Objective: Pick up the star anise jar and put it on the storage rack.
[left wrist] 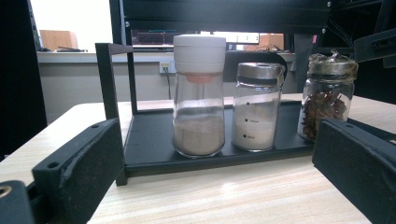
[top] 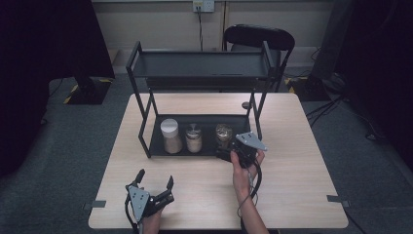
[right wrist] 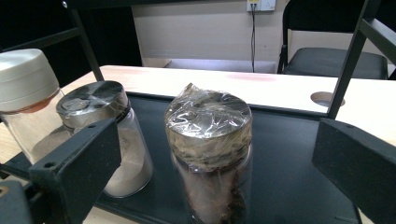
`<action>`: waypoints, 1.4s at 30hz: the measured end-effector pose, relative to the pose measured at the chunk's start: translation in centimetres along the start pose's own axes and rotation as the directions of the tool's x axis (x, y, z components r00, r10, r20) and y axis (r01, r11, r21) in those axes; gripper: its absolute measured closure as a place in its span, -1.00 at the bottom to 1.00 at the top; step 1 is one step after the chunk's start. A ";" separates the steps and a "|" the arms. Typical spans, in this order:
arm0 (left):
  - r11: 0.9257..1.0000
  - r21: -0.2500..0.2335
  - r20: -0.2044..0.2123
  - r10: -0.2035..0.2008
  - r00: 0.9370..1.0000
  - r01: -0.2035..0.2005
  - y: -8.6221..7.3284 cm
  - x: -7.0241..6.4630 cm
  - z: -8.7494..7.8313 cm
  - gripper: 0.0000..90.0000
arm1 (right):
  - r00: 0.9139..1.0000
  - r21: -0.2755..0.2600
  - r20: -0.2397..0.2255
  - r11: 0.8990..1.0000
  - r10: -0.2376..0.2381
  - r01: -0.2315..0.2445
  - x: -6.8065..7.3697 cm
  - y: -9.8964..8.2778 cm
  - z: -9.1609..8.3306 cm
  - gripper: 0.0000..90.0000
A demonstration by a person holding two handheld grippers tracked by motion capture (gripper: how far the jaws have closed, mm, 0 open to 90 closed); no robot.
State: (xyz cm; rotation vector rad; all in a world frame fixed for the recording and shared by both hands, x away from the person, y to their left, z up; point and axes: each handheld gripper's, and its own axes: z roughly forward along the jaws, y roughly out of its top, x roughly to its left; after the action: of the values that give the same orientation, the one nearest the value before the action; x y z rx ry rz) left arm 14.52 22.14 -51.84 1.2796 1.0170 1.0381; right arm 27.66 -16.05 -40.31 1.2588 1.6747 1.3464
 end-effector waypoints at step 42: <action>1.000 -0.005 -0.006 0.001 1.000 -0.001 -0.1 -0.1 -0.1 -0.97 | 0.998 -0.052 0.053 0.998 0.035 -0.032 -1.0 -2.5 -4.9 -0.99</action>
State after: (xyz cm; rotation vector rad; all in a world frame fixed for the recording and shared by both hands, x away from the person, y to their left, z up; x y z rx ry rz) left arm 14.45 22.06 -51.93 1.2736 1.0172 1.0456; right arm 22.90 -18.69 -41.47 1.2871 1.5790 1.3549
